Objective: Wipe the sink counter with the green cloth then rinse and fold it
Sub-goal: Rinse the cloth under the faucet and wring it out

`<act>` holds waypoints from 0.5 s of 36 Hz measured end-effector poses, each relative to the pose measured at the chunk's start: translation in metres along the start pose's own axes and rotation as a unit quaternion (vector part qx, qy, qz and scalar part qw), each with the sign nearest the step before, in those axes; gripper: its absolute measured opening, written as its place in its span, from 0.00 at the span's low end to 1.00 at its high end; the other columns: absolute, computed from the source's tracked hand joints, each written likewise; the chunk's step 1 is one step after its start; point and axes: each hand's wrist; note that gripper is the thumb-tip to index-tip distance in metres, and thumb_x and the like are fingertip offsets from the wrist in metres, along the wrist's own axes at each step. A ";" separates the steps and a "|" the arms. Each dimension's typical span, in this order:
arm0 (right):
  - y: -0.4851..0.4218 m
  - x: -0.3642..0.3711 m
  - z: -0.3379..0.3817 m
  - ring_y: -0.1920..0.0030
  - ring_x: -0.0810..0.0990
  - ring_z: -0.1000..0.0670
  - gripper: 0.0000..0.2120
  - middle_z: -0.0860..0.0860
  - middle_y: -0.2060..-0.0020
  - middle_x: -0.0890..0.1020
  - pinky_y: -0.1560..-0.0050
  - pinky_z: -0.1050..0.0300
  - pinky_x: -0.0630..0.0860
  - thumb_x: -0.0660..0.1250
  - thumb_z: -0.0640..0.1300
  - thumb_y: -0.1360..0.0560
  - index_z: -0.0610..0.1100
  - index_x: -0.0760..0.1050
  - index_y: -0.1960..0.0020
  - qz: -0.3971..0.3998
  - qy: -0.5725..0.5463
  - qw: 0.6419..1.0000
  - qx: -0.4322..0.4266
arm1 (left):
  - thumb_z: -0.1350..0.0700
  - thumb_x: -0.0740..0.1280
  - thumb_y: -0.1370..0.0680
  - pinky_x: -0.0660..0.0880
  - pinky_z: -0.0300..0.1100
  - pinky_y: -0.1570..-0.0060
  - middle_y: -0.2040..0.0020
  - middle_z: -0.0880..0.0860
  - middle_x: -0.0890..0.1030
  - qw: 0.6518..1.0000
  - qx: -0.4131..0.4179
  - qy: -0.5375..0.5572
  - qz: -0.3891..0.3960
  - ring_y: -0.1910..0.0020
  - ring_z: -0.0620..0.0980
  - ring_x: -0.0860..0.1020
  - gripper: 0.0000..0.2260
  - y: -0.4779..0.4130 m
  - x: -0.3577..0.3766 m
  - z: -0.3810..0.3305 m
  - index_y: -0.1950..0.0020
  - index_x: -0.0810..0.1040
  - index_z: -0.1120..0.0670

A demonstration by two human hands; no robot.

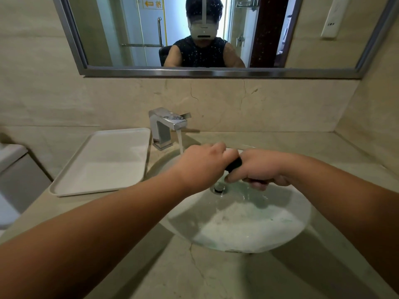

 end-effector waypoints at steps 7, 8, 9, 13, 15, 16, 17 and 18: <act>0.014 0.011 0.005 0.43 0.82 0.53 0.31 0.53 0.35 0.78 0.46 0.58 0.80 0.70 0.40 0.23 0.49 0.67 0.22 -0.301 -0.039 0.923 -0.236 | 0.62 0.68 0.23 0.61 0.37 0.77 0.66 0.52 0.74 0.711 -0.395 0.562 0.151 0.73 0.48 0.68 0.07 -0.008 -0.014 0.025 0.47 0.75 0.55; 0.016 0.014 0.002 0.36 0.78 0.54 0.33 0.53 0.31 0.74 0.39 0.58 0.77 0.69 0.39 0.22 0.50 0.64 0.20 -0.309 0.025 0.910 -0.275 | 0.62 0.67 0.23 0.57 0.36 0.79 0.67 0.51 0.71 0.634 -0.413 0.629 0.181 0.75 0.46 0.64 0.05 -0.008 -0.016 0.029 0.50 0.72 0.55; 0.016 0.017 -0.003 0.29 0.73 0.53 0.35 0.52 0.26 0.71 0.32 0.56 0.72 0.68 0.39 0.23 0.50 0.60 0.18 -0.306 0.107 0.897 -0.300 | 0.62 0.65 0.23 0.55 0.35 0.81 0.68 0.50 0.69 0.569 -0.414 0.679 0.210 0.76 0.44 0.62 0.05 -0.008 -0.019 0.032 0.52 0.70 0.54; 0.004 0.027 -0.024 0.18 0.56 0.44 0.43 0.48 0.17 0.59 0.20 0.42 0.58 0.69 0.35 0.27 0.47 0.54 0.17 -0.363 0.366 0.791 -0.330 | 0.60 0.65 0.26 0.54 0.32 0.83 0.70 0.48 0.67 0.450 -0.289 0.771 0.347 0.79 0.41 0.64 0.06 -0.010 -0.033 0.037 0.58 0.69 0.52; 0.001 0.025 -0.024 0.21 0.64 0.39 0.37 0.43 0.21 0.67 0.24 0.39 0.63 0.70 0.36 0.26 0.43 0.62 0.20 -0.420 0.391 0.708 -0.412 | 0.60 0.66 0.25 0.54 0.33 0.82 0.71 0.48 0.68 0.449 -0.219 0.760 0.416 0.80 0.41 0.64 0.05 -0.010 -0.040 0.031 0.59 0.72 0.53; 0.000 0.025 -0.022 0.25 0.70 0.37 0.32 0.41 0.25 0.72 0.27 0.40 0.67 0.70 0.38 0.24 0.42 0.65 0.23 -0.432 0.390 0.673 -0.456 | 0.60 0.66 0.24 0.53 0.34 0.82 0.72 0.48 0.68 0.459 -0.193 0.744 0.446 0.80 0.41 0.64 0.05 -0.010 -0.042 0.027 0.60 0.72 0.55; 0.000 0.025 -0.019 0.31 0.75 0.38 0.27 0.39 0.30 0.76 0.32 0.41 0.71 0.70 0.40 0.23 0.42 0.67 0.25 -0.434 0.386 0.651 -0.490 | 0.59 0.66 0.24 0.53 0.34 0.82 0.73 0.48 0.68 0.470 -0.173 0.726 0.471 0.80 0.42 0.62 0.08 -0.010 -0.043 0.024 0.60 0.69 0.56; 0.000 0.025 -0.015 0.38 0.79 0.39 0.23 0.39 0.35 0.80 0.39 0.44 0.74 0.69 0.42 0.22 0.42 0.68 0.29 -0.431 0.382 0.639 -0.509 | 0.58 0.67 0.23 0.52 0.35 0.82 0.73 0.49 0.67 0.481 -0.162 0.709 0.490 0.80 0.43 0.60 0.11 -0.009 -0.044 0.020 0.61 0.67 0.56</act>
Point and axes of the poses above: each hand's wrist, its own y-axis away from the middle knuckle, its own x-axis out of the palm, z = x × y
